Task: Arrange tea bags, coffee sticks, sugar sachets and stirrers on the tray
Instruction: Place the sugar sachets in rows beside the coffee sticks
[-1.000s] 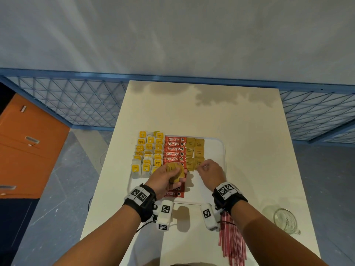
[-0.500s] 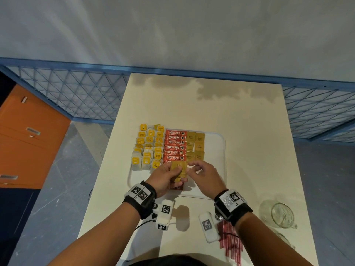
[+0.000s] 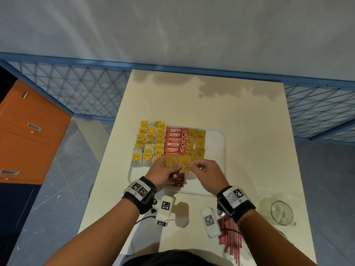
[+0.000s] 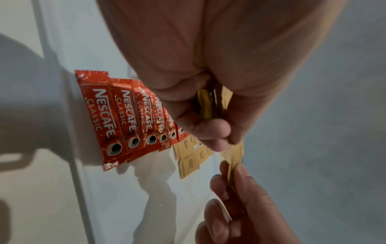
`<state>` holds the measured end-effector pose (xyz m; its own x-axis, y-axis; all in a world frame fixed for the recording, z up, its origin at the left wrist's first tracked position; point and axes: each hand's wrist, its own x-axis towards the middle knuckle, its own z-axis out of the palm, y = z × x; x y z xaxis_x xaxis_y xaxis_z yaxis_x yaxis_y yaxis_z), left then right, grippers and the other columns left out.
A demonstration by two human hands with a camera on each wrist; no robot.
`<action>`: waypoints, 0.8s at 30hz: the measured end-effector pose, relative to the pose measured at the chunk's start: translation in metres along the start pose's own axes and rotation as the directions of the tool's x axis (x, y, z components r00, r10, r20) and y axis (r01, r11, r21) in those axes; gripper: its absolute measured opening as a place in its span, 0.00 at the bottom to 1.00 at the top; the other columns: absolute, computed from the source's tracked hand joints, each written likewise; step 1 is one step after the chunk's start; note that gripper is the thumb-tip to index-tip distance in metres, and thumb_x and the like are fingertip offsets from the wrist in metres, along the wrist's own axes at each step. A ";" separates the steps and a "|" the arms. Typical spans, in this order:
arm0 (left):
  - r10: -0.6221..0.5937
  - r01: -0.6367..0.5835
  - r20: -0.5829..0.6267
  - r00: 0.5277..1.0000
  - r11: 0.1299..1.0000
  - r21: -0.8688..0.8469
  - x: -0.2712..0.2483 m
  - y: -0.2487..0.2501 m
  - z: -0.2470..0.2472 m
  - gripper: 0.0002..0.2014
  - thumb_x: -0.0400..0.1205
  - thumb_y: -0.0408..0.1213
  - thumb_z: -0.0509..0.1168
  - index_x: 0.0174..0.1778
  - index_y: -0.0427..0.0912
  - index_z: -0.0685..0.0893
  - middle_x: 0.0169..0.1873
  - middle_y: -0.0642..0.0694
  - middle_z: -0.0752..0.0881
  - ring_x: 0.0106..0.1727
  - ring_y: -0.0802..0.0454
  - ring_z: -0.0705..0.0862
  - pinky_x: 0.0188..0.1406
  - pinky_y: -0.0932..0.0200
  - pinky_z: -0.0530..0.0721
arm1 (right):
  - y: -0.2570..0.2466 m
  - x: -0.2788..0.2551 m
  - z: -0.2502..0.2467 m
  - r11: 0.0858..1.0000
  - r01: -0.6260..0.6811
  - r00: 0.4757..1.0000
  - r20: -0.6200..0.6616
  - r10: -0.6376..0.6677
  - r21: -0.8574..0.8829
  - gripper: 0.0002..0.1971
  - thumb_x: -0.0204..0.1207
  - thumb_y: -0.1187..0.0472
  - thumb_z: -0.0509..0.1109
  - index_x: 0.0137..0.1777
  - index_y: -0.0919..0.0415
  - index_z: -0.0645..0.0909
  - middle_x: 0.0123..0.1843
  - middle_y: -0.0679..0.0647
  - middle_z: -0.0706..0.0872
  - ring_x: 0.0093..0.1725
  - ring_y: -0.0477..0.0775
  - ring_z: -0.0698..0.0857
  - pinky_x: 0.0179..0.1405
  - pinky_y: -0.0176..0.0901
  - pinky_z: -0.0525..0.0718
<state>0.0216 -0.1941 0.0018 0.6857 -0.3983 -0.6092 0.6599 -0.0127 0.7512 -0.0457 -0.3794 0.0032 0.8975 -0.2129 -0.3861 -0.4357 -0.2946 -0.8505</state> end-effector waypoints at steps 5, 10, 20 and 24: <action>0.007 -0.007 -0.006 1.000 0.998 0.064 0.000 -0.002 -0.001 0.12 0.81 0.25 0.72 0.57 0.39 0.82 0.34 0.37 0.86 0.27 0.48 0.78 0.26 0.59 0.82 | 0.006 -0.003 0.000 1.000 0.008 1.000 -0.007 -0.008 0.004 0.06 0.81 0.52 0.74 0.46 0.51 0.92 0.45 0.44 0.92 0.49 0.46 0.88 0.53 0.43 0.86; -0.030 0.035 -0.061 0.998 0.995 0.097 0.000 -0.010 0.002 0.11 0.82 0.28 0.72 0.59 0.37 0.83 0.40 0.31 0.90 0.36 0.37 0.88 0.29 0.57 0.83 | 0.015 -0.004 0.003 0.993 -0.038 0.999 -0.029 0.035 -0.112 0.06 0.80 0.51 0.74 0.47 0.50 0.91 0.42 0.42 0.91 0.45 0.42 0.87 0.41 0.32 0.76; -0.199 0.176 -0.149 0.969 0.972 -0.153 -0.005 -0.018 0.000 0.15 0.85 0.26 0.60 0.67 0.36 0.82 0.56 0.30 0.90 0.49 0.35 0.88 0.36 0.55 0.89 | 0.032 0.012 0.011 0.937 -0.253 0.965 -0.130 0.228 -0.240 0.11 0.79 0.47 0.69 0.35 0.39 0.87 0.37 0.42 0.92 0.42 0.50 0.90 0.47 0.42 0.87; -0.211 0.183 -0.131 0.969 0.963 -0.198 -0.008 -0.017 -0.002 0.16 0.84 0.23 0.58 0.67 0.33 0.82 0.51 0.31 0.91 0.47 0.37 0.88 0.35 0.55 0.91 | 0.033 0.016 0.016 0.936 -0.264 0.961 -0.151 0.233 -0.233 0.12 0.78 0.46 0.70 0.33 0.42 0.87 0.36 0.43 0.92 0.41 0.50 0.90 0.47 0.43 0.88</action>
<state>0.0051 -0.1888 -0.0067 0.5652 -0.2631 -0.7819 0.8218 0.0966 0.5615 -0.0444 -0.3774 -0.0373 0.7504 -0.4140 -0.5153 -0.6604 -0.4369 -0.6107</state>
